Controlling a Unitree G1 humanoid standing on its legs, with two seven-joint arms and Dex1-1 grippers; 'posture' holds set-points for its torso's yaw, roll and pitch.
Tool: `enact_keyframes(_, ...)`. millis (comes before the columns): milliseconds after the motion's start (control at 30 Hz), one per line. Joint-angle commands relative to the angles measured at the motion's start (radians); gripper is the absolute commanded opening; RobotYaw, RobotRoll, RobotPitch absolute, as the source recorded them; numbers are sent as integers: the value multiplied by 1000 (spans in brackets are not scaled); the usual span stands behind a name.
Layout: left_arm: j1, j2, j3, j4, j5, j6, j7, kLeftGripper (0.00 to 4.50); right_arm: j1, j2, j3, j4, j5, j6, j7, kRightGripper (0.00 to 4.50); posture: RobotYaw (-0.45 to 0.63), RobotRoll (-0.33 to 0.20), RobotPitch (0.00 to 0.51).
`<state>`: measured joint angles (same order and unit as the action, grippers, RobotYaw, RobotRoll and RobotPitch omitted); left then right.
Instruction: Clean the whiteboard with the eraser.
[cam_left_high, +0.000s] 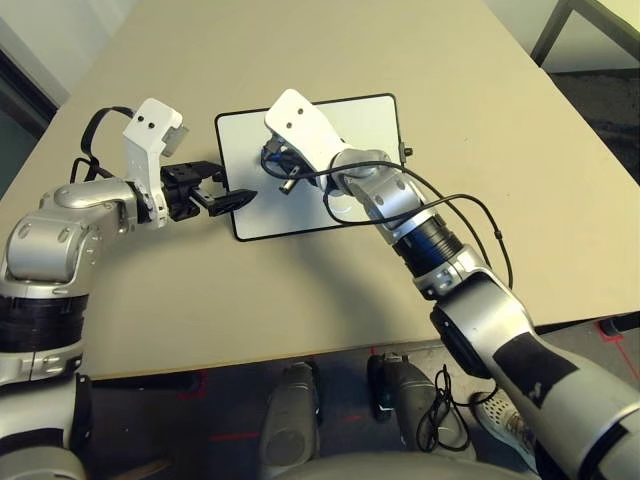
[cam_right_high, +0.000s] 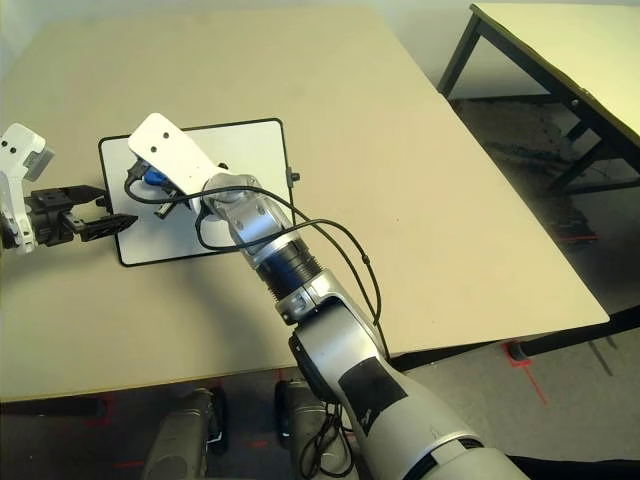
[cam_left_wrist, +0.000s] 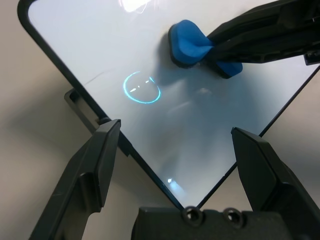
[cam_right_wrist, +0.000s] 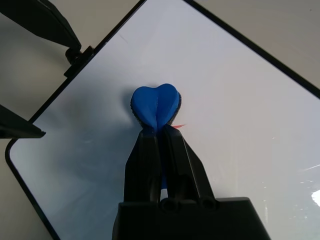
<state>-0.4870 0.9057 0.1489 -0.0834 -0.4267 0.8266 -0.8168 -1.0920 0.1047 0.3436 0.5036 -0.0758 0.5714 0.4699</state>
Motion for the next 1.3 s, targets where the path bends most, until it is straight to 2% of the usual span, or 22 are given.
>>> enact_keyframes(33,17,6,17,-16,-6,8,2,4500,25,45,4,67,4,13,-6,1,165,0,215)
enact_keyframes(300,24,1,17,-17,-9,6,5,4500,-159,6,-142,285,37,-132,-108,1,165,0,215)
enact_keyframes(400,23,-1,14,-17,-8,7,7,4500,-188,4,-162,336,36,-161,-112,1,164,0,217)
enact_keyframes(500,24,0,16,-19,-9,8,7,4500,-169,26,-143,329,27,-154,-94,1,164,0,217)
enact_keyframes(700,24,3,17,-23,-10,12,8,4500,-32,66,-37,173,4,-59,-35,1,171,0,216)
enact_keyframes(900,19,3,16,-24,-11,12,12,4500,82,55,62,12,7,38,-3,1,170,0,217)
enact_keyframes(1200,16,3,18,-27,-15,15,12,4500,75,39,68,36,11,35,-16,1,171,0,218)
enact_keyframes(1300,17,4,20,-35,-17,22,13,4500,-9,28,-10,128,29,-25,-56,1,170,0,218)
